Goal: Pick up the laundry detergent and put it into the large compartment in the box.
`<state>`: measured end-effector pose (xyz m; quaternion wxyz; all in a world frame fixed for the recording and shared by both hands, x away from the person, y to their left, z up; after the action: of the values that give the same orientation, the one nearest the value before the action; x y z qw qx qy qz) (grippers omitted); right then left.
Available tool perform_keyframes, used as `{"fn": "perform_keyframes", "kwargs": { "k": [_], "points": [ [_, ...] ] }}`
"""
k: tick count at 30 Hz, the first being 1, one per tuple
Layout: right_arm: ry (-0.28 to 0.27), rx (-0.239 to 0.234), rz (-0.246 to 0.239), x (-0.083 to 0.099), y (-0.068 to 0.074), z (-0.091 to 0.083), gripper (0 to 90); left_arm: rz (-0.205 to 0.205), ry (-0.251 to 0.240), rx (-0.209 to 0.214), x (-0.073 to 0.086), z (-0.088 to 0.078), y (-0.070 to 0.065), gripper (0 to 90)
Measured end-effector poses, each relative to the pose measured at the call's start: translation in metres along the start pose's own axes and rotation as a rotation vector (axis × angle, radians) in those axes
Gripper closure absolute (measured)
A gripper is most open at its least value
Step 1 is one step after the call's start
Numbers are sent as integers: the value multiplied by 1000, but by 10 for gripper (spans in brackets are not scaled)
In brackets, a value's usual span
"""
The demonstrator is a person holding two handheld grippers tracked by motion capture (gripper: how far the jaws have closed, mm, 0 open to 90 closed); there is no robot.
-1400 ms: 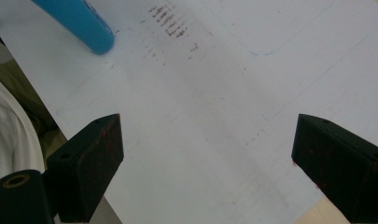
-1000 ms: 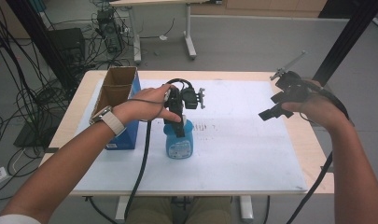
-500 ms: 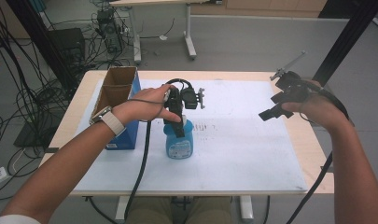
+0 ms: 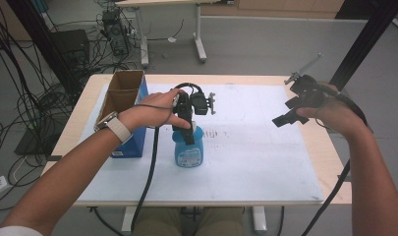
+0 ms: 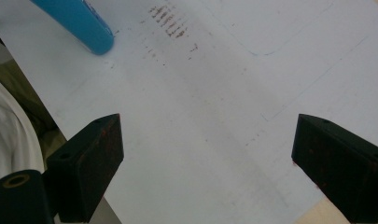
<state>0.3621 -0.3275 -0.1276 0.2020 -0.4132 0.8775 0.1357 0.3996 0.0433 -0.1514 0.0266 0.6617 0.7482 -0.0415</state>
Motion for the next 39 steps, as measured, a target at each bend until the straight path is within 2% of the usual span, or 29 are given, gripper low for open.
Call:
{"fn": "perform_keyframes", "kwargs": {
  "k": [39],
  "points": [
    [-2, -1, 1, 1, -1, 0, 90, -1, 2, 5, -1, 1, 1, 81]
  ]
}}
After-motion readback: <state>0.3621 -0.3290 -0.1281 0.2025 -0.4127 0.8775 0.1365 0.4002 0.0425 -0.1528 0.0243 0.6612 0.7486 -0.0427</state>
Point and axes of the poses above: each handheld gripper's, and its own axes: z roughly forward along the jaws, x roughly out of its underside, y roughly to its left, the point moved 2 cm from there along z, roughly forward along the jaws
